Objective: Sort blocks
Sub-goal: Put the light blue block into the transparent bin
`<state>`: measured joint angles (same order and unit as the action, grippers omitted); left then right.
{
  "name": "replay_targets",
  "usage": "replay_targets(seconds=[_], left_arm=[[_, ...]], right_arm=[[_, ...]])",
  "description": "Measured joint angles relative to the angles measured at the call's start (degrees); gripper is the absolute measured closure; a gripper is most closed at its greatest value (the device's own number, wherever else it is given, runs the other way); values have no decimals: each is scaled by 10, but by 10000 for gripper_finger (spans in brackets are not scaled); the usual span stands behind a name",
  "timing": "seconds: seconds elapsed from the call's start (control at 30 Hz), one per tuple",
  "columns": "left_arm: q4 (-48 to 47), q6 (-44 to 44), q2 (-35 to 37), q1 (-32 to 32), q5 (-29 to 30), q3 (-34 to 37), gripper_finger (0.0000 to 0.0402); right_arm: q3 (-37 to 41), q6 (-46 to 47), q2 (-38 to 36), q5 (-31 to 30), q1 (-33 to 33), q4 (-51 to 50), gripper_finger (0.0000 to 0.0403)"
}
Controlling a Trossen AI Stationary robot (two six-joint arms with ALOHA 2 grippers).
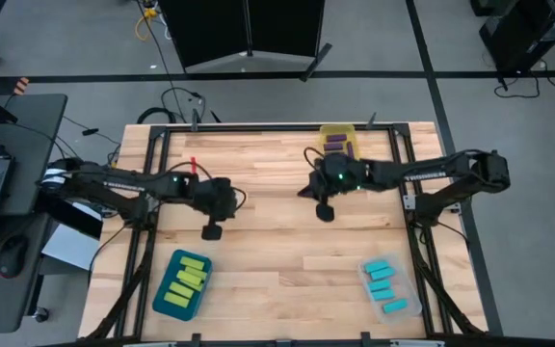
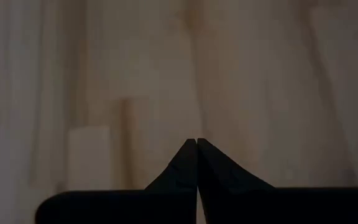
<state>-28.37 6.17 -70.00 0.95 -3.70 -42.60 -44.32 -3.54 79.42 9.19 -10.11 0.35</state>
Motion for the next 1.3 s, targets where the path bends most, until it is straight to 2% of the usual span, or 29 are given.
replay_targets(seconds=[0.07,0.17,0.3,0.47,0.7,0.97,1.13,1.3], left_arm=[[-35,9,0,20,0,-5,394],[-78,9,0,56,6,-10,394],[-114,14,0,105,10,-13,394],[-148,55,-9,145,20,-13,389],[-195,93,-54,164,93,-12,326],[-168,145,-137,202,115,-12,244],[-156,162,-173,228,164,-12,221],[-153,162,-193,245,158,-15,218]], right_arm=[[16,6,1,0,21,56,387],[29,6,1,-19,48,85,393],[30,9,1,-48,71,86,385],[30,11,1,-50,83,86,377],[30,11,1,-51,86,86,391],[30,11,1,-51,86,90,375],[30,11,1,-51,86,90,382],[30,11,1,-51,86,90,388]])
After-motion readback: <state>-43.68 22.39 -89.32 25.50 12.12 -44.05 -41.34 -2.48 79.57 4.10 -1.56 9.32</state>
